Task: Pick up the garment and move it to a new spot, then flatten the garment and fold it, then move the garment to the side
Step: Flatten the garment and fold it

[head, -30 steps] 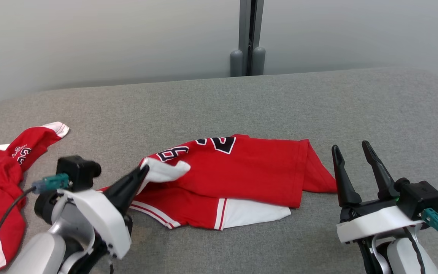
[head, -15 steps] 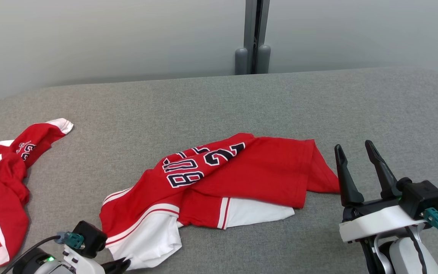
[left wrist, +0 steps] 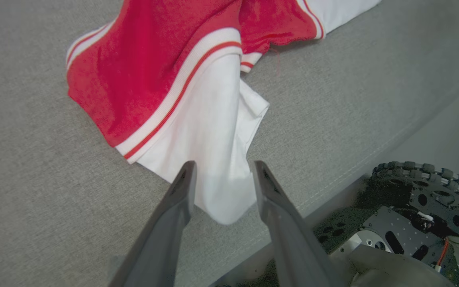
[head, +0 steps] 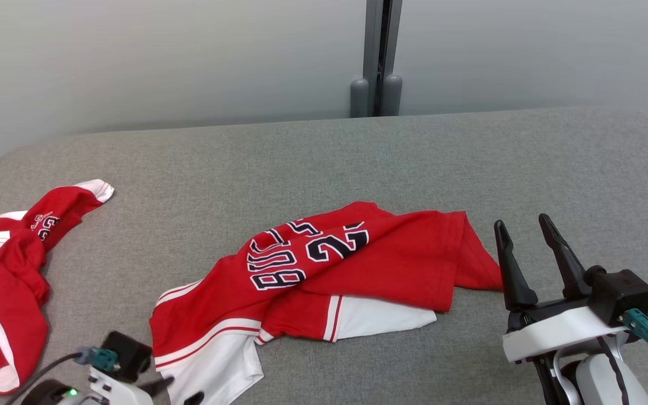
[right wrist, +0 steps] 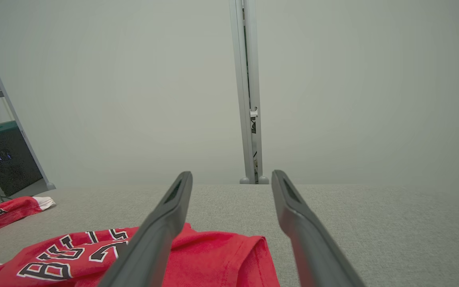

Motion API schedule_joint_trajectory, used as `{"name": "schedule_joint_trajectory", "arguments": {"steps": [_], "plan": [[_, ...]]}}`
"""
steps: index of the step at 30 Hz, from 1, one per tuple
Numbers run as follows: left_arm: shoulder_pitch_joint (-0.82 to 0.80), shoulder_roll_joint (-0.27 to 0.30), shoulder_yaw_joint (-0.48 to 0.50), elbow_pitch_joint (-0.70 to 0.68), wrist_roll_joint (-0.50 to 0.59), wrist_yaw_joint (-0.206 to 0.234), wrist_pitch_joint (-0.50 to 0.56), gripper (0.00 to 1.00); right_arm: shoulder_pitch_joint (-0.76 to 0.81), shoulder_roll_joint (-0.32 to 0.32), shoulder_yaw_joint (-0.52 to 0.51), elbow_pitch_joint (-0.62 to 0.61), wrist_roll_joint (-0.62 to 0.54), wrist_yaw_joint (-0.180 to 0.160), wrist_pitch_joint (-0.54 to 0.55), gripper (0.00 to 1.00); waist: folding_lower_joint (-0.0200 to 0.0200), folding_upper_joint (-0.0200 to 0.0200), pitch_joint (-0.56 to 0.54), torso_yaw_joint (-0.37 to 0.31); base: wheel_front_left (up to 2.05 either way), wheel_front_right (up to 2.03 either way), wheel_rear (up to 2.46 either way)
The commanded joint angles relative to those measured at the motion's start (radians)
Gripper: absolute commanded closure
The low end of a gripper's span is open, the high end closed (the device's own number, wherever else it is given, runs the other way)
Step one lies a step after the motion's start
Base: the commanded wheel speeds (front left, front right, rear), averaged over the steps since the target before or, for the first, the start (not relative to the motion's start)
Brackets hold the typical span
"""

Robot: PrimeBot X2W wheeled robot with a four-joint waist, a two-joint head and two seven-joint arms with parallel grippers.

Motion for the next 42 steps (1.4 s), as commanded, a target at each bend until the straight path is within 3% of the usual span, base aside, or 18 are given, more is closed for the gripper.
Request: {"name": "schedule_joint_trajectory", "arguments": {"steps": [1, 8, 19, 22, 28, 36, 42], "plan": [[-0.006, -0.001, 0.022, -0.012, 0.002, 0.014, -0.026, 0.0, 0.006, -0.008, 0.001, 0.004, 0.006, 0.0, -0.005, 0.0, 0.0, 0.0, -0.007, 0.001, 0.0, 0.0, 0.0], [0.021, -0.055, 0.111, -0.063, 0.063, 0.113, -0.237, 0.0, 0.018, -0.015, 0.008, 0.019, 0.008, 0.0, -0.005, 0.0, 0.0, 0.0, -0.019, -0.003, 0.0, 0.0, 0.0], [0.056, -0.233, 0.228, 0.01, 0.166, 0.292, -0.658, 0.0, 0.039, -0.024, 0.01, 0.028, 0.017, 0.0, -0.005, 0.0, 0.0, 0.0, -0.037, 0.002, 0.0, 0.0, 0.0], [0.066, -0.287, 0.254, 0.049, 0.157, 0.32, -0.751, 0.0, 0.047, -0.026, 0.009, 0.029, 0.02, 0.0, -0.005, 0.0, 0.0, 0.0, -0.043, 0.006, 0.0, 0.0, 0.0], [0.05, -0.35, 0.27, 0.136, 0.173, 0.294, -0.815, 0.0, 0.06, -0.025, 0.012, 0.033, 0.027, 0.0, -0.005, 0.0, 0.0, 0.0, -0.045, 0.007, 0.0, 0.0, 0.0], [0.028, -0.407, 0.307, 0.166, 0.228, 0.246, -0.823, 0.0, 0.044, -0.031, 0.067, 0.097, 0.066, 0.0, -0.004, 0.0, 0.0, 0.0, -0.042, 0.012, 0.0, 0.0, 0.0], [0.008, -0.432, 0.318, 0.183, 0.26, 0.207, -0.823, 0.0, -0.045, -0.052, 0.144, 0.279, 0.127, 0.0, 0.15, 0.0, 0.0, 0.0, -0.027, 0.037, 0.0, 0.0, 0.0]]}}
